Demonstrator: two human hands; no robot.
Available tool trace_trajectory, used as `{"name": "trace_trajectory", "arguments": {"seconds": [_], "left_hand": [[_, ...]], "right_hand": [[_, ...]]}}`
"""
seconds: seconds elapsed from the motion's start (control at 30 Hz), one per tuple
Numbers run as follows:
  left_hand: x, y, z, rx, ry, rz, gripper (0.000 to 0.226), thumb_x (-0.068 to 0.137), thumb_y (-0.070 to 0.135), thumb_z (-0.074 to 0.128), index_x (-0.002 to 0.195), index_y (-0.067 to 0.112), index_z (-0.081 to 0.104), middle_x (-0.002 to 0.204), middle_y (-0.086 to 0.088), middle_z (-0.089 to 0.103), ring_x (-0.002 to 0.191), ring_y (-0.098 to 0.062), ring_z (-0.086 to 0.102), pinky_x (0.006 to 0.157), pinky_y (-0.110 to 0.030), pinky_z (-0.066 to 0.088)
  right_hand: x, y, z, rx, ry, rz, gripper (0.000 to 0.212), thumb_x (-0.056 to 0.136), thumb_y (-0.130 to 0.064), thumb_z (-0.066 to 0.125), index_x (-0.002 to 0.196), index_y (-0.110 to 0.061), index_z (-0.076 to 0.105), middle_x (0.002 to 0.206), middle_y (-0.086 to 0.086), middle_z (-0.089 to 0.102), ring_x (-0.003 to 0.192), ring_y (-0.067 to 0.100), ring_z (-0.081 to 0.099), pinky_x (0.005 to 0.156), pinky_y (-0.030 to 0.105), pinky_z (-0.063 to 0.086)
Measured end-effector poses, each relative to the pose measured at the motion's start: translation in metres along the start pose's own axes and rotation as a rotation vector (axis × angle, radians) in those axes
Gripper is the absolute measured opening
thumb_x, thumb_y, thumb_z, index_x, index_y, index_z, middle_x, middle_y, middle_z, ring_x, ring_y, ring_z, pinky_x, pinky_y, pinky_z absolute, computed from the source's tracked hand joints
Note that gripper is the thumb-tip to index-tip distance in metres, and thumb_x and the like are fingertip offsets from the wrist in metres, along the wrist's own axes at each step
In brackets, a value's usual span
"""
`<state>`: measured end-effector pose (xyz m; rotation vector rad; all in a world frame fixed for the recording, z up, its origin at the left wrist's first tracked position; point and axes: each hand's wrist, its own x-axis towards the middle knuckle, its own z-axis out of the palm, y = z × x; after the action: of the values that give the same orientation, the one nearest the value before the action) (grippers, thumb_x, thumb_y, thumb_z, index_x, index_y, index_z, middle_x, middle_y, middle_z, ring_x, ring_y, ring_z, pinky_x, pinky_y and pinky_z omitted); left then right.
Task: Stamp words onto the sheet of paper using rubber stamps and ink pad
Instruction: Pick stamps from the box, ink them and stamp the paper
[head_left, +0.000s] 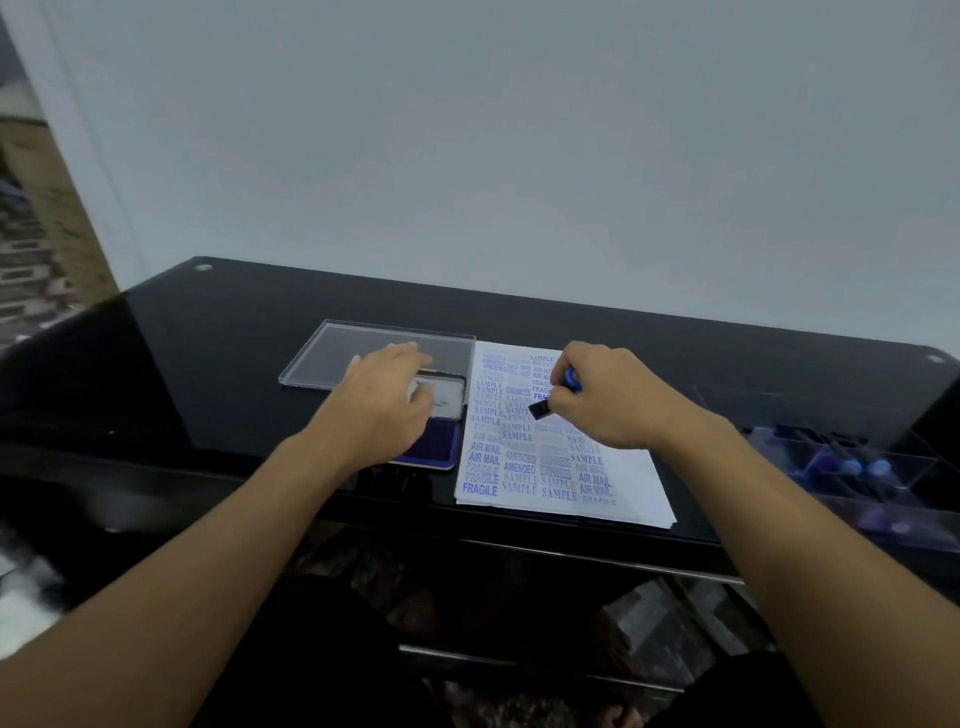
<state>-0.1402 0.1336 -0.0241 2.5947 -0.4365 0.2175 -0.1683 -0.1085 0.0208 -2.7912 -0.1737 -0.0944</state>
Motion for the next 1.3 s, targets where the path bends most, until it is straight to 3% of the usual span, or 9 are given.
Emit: {"name": "trace_trajectory", "arguments": {"seconds": [0.13,0.23,0.4,0.63,0.87,1.1,1.3], "left_hand": [[-0.004,-0.029,-0.01,-0.025,0.038,-0.101,0.043,0.101,0.025,0.045,0.143,0.017,0.047,0.157,-0.001,0.035,0.145,-0.017,0.028,0.121,-0.045,0.019],[-0.007,-0.046,-0.011,-0.051,0.073,-0.167,0.043,0.101,0.027,0.047,0.143,0.019,0.048,0.157,0.001,0.036,0.145,-0.016,0.029,0.121,-0.041,0.02],[-0.012,-0.067,-0.003,-0.086,0.098,-0.21,0.044,0.099,0.026,0.049,0.142,0.017,0.05,0.156,-0.001,0.038,0.145,-0.017,0.03,0.12,-0.035,0.022],[-0.011,-0.083,0.017,-0.011,0.05,-0.218,0.046,0.1,0.026,0.044,0.145,0.016,0.045,0.159,-0.003,0.032,0.148,-0.019,0.024,0.121,-0.047,0.016],[-0.009,-0.094,0.028,0.042,0.05,-0.22,0.047,0.102,0.03,0.041,0.147,0.016,0.042,0.161,-0.004,0.027,0.15,-0.019,0.018,0.121,-0.05,0.01],[-0.011,-0.1,0.033,0.075,0.083,-0.201,0.045,0.102,0.028,0.041,0.145,0.016,0.044,0.16,-0.004,0.029,0.148,-0.018,0.021,0.12,-0.05,0.014],[-0.013,-0.102,0.036,0.102,0.106,-0.191,0.044,0.102,0.028,0.041,0.144,0.017,0.044,0.16,-0.003,0.029,0.148,-0.018,0.023,0.12,-0.049,0.016]], "right_hand": [[0.018,-0.024,0.012,0.003,-0.02,-0.084,0.017,0.101,-0.032,0.051,0.102,-0.017,0.056,0.095,0.0,0.061,0.071,0.014,0.055,0.058,0.027,0.042],[0.027,-0.038,0.019,0.037,-0.043,-0.117,0.026,0.1,-0.042,0.053,0.1,-0.016,0.056,0.093,0.004,0.064,0.082,0.021,0.063,0.071,0.037,0.054],[0.04,-0.061,0.028,0.032,-0.076,-0.133,0.045,0.097,-0.048,0.055,0.093,-0.003,0.056,0.086,0.014,0.069,0.083,0.032,0.066,0.073,0.041,0.053],[0.059,-0.084,0.054,0.018,-0.094,-0.161,0.019,0.098,-0.026,0.049,0.086,-0.012,0.052,0.091,0.007,0.061,0.083,0.024,0.058,0.068,0.036,0.047],[0.078,-0.099,0.078,0.042,-0.074,-0.136,0.033,0.096,-0.041,0.053,0.074,-0.019,0.047,0.089,0.01,0.061,0.082,0.029,0.059,0.07,0.037,0.05],[0.089,-0.103,0.093,-0.017,-0.054,-0.151,0.035,0.095,-0.041,0.053,0.07,-0.018,0.043,0.074,0.005,0.053,0.073,0.028,0.056,0.058,0.032,0.041],[0.089,-0.107,0.104,-0.046,-0.063,-0.157,0.036,0.096,-0.045,0.051,0.07,-0.023,0.039,0.076,0.002,0.049,0.077,0.03,0.056,0.066,0.037,0.049]]}}
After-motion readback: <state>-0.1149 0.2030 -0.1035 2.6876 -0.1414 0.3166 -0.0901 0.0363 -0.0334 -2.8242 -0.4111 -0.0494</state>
